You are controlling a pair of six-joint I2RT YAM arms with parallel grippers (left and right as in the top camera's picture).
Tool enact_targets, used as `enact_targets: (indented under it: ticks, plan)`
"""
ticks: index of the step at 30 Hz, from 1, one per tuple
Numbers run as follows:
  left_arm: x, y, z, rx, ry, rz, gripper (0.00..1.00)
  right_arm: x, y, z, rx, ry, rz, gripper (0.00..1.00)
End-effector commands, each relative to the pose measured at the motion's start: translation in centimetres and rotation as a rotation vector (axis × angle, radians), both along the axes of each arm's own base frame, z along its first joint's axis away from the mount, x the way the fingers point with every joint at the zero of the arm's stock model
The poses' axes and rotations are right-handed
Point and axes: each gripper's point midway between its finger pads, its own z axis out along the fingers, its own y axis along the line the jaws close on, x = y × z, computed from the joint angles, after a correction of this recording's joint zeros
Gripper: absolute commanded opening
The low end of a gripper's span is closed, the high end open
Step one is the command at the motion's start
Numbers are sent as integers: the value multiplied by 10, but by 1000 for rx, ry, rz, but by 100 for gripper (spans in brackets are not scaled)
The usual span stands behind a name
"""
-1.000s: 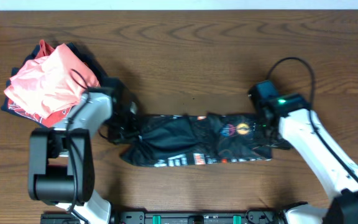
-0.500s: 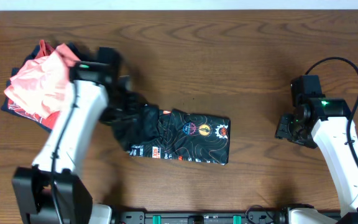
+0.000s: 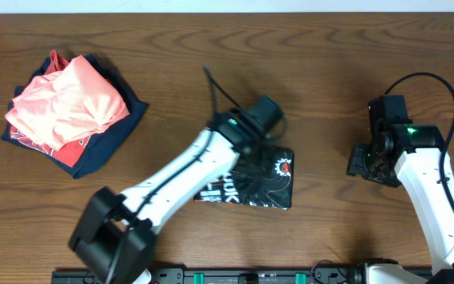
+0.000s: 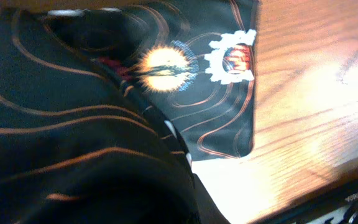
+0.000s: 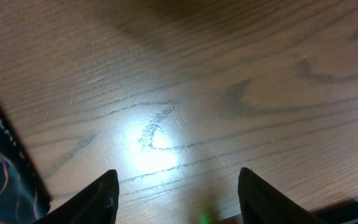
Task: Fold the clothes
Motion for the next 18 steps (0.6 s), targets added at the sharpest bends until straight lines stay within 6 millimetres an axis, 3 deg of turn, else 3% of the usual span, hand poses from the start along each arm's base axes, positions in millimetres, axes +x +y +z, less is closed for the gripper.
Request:
enact_targets:
  ticks: [1, 3, 5, 7, 11, 15, 18]
  plan:
    - [-8, -25, 0, -36, -14, -23, 6, 4, 2, 4, 15, -16, 13, 60]
    - [-8, -38, 2, -66, -45, -55, 14, 4, 4, 4, 28, -16, 14, 60]
    - [-6, -46, 5, -93, -68, -65, 15, 4, 6, 4, 41, -17, 16, 60]
    - [-8, -56, 9, -142, -67, -112, 32, 4, 7, 4, 44, -17, 16, 61]
    - [-18, -68, 30, -278, -63, -272, 41, 4, 7, 4, 45, -17, 15, 61]
    - [-7, -55, 55, -325, -137, -326, 44, 4, 9, 4, 55, -17, 23, 62]
    - [15, -31, 75, -324, -200, -262, 47, 5, 14, 3, 79, -15, 64, 63]
